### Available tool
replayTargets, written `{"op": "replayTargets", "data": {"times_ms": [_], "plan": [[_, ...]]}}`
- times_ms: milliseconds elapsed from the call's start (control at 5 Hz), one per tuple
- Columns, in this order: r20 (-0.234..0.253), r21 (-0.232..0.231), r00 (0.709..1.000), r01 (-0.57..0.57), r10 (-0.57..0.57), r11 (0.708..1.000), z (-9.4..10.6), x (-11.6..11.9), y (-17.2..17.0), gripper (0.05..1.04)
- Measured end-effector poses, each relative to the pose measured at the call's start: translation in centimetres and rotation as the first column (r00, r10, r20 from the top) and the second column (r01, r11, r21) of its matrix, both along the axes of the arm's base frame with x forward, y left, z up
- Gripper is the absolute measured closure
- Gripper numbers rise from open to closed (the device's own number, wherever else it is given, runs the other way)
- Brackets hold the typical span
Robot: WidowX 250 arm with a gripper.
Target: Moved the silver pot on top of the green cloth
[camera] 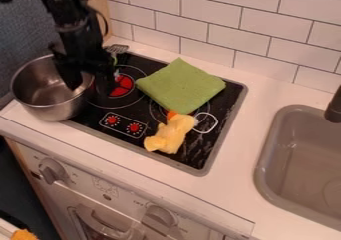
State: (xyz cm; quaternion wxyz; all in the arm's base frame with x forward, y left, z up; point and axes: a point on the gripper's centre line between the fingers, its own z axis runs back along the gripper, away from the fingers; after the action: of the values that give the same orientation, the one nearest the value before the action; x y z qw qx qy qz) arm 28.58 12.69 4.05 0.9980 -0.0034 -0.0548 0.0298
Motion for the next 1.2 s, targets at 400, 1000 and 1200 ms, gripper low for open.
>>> {"op": "replayTargets", "data": {"times_ms": [400,1000,1200], "plan": [[-0.026,0.034,0.999,-0.033,0.034,0.999,-1.9,-0.6,-1.0,0.205],[-0.008,0.079,0.999,-0.039,0.04,0.996,-1.8,-0.7,-0.4,0.954],[-0.004,0.085,0.999,-0.049,0.05,0.995,-1.5,-0.6,0.2,1.004]]}}
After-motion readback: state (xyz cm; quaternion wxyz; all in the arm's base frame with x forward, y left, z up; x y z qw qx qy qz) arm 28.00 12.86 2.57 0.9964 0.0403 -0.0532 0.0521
